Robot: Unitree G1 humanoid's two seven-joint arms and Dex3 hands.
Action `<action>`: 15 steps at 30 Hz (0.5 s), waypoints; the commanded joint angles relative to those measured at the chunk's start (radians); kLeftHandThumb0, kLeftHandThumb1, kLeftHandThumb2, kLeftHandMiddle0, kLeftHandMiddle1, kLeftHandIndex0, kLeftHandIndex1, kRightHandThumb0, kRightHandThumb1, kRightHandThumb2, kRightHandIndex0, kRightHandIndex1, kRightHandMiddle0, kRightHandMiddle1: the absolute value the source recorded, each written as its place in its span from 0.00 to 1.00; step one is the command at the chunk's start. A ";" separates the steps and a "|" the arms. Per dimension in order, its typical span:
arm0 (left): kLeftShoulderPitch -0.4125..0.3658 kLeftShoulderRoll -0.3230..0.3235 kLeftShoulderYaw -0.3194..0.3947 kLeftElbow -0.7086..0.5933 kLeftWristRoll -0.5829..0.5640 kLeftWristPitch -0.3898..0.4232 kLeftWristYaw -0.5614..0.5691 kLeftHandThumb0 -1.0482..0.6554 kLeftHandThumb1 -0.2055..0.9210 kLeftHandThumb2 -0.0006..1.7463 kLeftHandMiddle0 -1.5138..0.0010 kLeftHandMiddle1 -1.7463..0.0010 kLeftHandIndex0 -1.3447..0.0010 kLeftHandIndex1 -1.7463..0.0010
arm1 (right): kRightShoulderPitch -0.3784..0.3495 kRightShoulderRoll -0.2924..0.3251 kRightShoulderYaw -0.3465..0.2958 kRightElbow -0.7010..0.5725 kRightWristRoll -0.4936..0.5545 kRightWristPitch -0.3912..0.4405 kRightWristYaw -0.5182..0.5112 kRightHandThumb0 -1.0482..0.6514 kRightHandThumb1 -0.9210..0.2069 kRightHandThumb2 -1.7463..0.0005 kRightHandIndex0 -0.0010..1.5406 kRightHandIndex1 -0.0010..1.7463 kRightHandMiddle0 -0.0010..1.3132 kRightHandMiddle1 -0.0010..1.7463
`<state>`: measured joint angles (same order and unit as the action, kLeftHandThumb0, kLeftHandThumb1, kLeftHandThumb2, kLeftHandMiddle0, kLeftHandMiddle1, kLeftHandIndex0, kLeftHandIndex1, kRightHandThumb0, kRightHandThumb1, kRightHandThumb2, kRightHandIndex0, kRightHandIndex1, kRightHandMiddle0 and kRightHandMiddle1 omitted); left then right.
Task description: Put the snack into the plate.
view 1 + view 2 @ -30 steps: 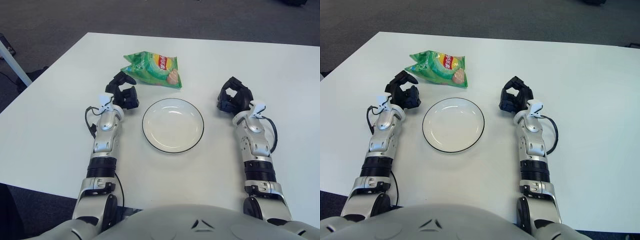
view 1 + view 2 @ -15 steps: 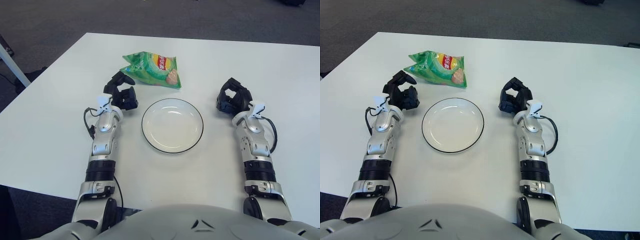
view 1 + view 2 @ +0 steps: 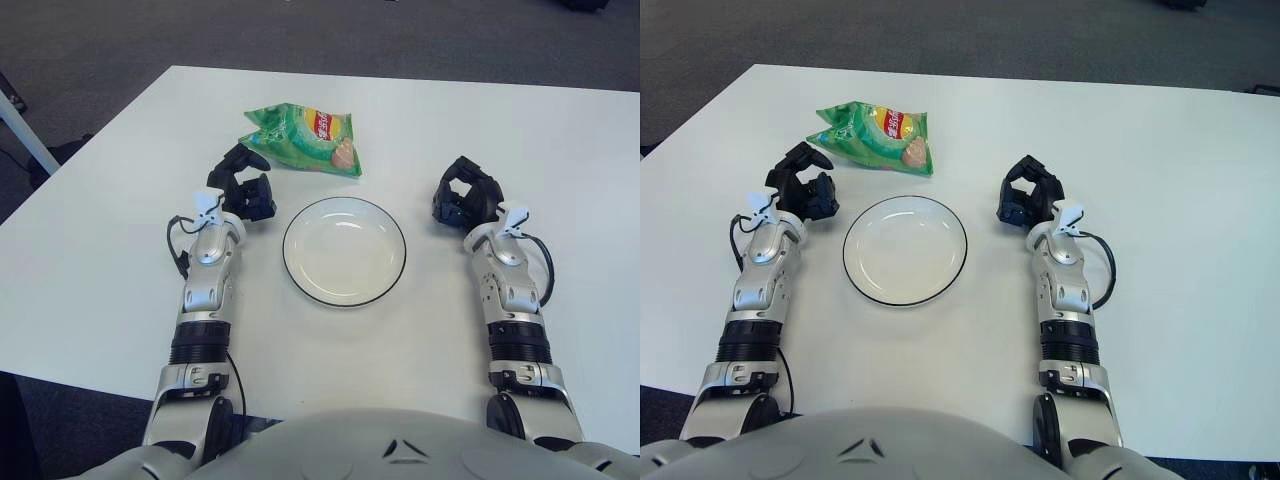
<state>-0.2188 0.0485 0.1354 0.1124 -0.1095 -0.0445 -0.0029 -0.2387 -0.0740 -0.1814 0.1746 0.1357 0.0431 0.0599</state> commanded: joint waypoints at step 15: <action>0.078 0.014 -0.046 0.022 0.164 -0.123 0.077 0.31 0.39 0.81 0.13 0.00 0.49 0.00 | 0.126 0.004 -0.010 0.062 -0.005 0.025 -0.003 0.32 0.57 0.22 0.84 1.00 0.50 1.00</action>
<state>-0.2145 0.0586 0.0981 0.1094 0.0202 -0.1466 0.0518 -0.2380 -0.0740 -0.1852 0.1750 0.1332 0.0470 0.0623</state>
